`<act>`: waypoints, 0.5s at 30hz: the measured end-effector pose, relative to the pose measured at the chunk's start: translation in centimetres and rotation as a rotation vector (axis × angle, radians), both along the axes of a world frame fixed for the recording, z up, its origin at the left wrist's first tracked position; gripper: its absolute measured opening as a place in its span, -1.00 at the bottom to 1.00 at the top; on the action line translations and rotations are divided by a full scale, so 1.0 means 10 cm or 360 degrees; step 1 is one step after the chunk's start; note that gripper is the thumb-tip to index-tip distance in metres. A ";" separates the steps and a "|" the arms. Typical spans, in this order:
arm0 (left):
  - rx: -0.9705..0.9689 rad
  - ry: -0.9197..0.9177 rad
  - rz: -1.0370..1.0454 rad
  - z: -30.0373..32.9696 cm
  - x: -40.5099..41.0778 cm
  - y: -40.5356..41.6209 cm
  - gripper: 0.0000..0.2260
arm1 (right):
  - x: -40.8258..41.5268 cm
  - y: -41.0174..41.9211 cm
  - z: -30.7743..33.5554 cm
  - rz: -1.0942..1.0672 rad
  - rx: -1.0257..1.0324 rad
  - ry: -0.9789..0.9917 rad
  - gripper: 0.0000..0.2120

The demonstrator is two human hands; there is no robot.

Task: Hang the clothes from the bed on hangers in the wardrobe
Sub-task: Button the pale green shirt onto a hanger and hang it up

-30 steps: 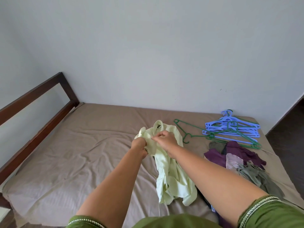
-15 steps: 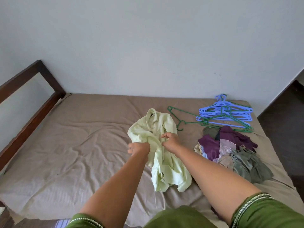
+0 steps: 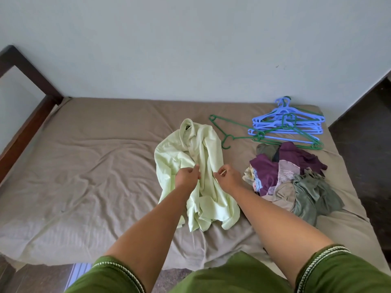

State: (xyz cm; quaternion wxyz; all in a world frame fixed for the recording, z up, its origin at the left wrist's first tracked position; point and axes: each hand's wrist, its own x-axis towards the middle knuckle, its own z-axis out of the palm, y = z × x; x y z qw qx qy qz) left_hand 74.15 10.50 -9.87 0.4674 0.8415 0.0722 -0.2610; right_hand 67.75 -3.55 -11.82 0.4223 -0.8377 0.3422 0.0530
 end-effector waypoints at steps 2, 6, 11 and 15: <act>0.0081 0.0055 -0.0074 -0.09 0.03 -0.07 -0.73 | 0.05 -0.10 -0.13 0.0077 -0.0058 0.0086 -0.82; 0.0485 0.0157 -0.0431 -0.43 0.07 -0.18 -0.42 | 0.14 -0.32 -0.44 0.0423 -0.0190 0.0439 -0.55; 0.0600 0.0334 -0.0297 -1.03 0.15 -0.23 -0.22 | 0.37 -0.45 -0.99 0.0299 -0.0051 0.0583 -0.21; 0.0832 0.0438 -0.0314 -1.57 0.17 -0.14 -0.04 | 0.44 -0.43 -1.55 0.0234 0.0068 0.0691 0.07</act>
